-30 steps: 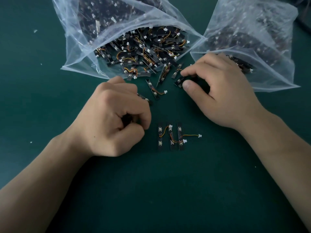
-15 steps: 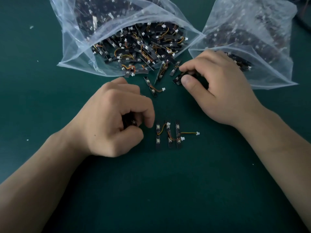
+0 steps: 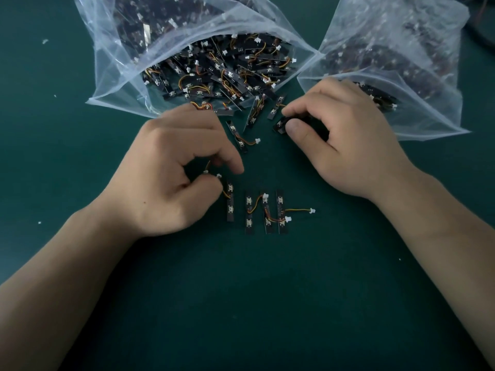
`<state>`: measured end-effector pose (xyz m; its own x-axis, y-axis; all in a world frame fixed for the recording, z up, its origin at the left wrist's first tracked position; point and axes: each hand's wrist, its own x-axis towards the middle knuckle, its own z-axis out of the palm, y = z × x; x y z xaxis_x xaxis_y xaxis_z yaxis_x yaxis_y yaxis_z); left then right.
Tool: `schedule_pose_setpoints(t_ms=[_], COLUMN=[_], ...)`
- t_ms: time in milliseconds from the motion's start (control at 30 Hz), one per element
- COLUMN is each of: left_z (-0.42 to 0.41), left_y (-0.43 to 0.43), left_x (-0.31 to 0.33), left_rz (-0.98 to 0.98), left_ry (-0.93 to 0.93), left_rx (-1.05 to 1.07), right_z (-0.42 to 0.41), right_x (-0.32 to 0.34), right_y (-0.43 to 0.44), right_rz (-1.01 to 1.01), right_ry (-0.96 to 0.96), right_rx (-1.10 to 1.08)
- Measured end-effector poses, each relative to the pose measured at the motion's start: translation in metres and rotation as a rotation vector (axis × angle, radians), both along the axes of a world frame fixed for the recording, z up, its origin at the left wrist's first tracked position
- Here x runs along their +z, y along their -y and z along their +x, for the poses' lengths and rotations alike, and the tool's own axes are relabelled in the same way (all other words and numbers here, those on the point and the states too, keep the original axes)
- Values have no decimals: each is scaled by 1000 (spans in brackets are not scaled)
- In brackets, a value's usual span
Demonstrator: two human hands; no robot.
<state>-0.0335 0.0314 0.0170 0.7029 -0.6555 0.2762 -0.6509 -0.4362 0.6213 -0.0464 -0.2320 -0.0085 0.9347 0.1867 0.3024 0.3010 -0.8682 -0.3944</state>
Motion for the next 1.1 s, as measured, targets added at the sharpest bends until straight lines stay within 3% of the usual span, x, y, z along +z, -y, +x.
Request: schedule_pose_setpoints(t_ms=[100, 267, 567, 767, 933, 1100], left_z=[2, -1, -3, -8, -21, -18], left_y=[0, 0, 1, -6, -14, -14], left_x=[-2, -4, -7, -5, -11, -8], left_rz=[153, 201, 133, 15, 171, 182], left_ry=[33, 83, 146, 167, 76, 13], left_rx=[-35, -31, -28, 186, 171, 133], right_z=[0, 0, 1, 0, 0, 0], right_x=[0, 1, 0, 1, 1, 1], right_y=[0, 0, 1, 1, 1, 1], right_rz=[1, 3, 7, 14, 28, 43], right_ry=[-5, -9, -17, -31, -30, -38], right_rx=[-2, -16, -18, -17, -30, -32])
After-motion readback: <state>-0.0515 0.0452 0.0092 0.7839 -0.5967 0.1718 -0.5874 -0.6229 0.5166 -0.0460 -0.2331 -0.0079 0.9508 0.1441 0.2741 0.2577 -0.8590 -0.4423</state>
